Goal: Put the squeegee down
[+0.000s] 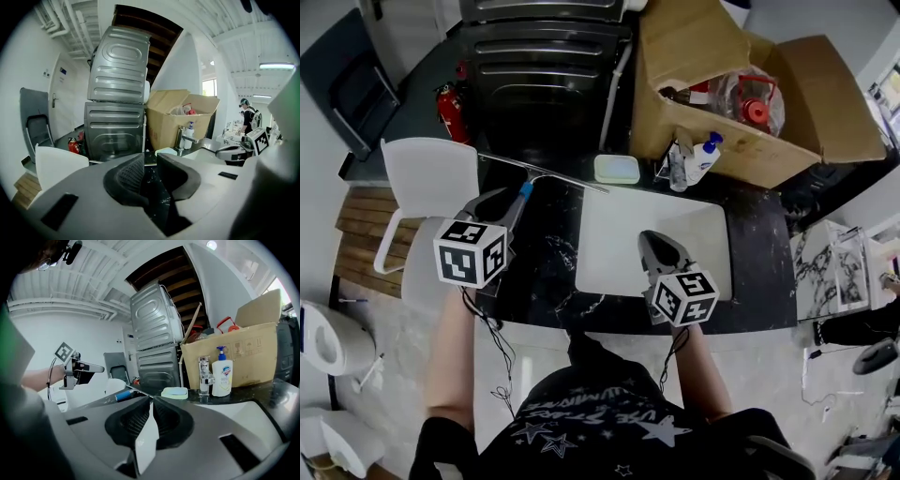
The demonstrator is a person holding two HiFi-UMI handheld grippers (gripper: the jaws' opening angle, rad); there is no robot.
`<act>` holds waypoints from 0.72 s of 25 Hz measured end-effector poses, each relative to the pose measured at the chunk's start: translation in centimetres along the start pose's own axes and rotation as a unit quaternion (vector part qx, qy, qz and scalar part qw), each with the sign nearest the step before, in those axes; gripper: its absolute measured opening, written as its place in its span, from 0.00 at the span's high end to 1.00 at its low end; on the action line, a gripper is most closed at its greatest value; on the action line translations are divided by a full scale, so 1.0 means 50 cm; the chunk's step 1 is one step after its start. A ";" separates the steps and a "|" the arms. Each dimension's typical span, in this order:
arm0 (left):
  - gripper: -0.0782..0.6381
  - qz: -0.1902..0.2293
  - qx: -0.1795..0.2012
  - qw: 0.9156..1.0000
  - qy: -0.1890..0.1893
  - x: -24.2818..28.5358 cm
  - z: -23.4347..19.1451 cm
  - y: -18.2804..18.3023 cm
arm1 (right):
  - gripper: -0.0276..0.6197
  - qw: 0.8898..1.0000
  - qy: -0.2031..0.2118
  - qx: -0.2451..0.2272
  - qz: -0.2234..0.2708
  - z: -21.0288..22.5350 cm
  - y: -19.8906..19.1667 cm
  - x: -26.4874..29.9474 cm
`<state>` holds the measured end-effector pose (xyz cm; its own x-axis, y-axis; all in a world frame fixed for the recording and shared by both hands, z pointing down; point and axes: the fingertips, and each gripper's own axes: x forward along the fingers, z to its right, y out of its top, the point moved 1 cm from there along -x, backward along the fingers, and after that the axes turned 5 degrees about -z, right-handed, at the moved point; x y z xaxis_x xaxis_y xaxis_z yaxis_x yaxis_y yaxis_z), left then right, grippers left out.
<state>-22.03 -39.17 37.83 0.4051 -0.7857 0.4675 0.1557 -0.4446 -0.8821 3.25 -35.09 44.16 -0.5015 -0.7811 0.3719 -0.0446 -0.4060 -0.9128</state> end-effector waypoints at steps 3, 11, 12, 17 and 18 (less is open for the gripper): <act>0.83 0.017 0.010 1.000 0.017 -0.059 0.012 -0.018 | 0.87 1.000 0.008 -0.011 0.001 -0.041 -0.006 -0.027; 0.86 0.014 0.011 1.000 0.018 -0.190 0.070 -0.114 | 0.87 0.999 0.025 -0.026 0.008 -0.141 -0.037 -0.107; 0.86 0.013 0.012 1.000 0.016 -0.203 0.078 -0.127 | 0.87 0.999 0.027 -0.027 0.008 -0.152 -0.044 -0.118; 0.86 0.012 0.012 1.000 0.005 -0.260 0.115 -0.175 | 0.87 0.999 0.032 -0.032 0.007 -0.201 -0.075 -0.171; 0.86 0.011 0.011 1.000 0.004 -0.271 0.120 -0.182 | 0.87 0.999 0.030 -0.032 0.006 -0.207 -0.081 -0.181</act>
<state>-23.51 -21.90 39.20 0.4015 -0.7990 0.4476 0.1662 -0.4170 -0.8936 -0.96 -21.46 42.73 -0.5538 -0.7551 0.3510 -0.0920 -0.3635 -0.9271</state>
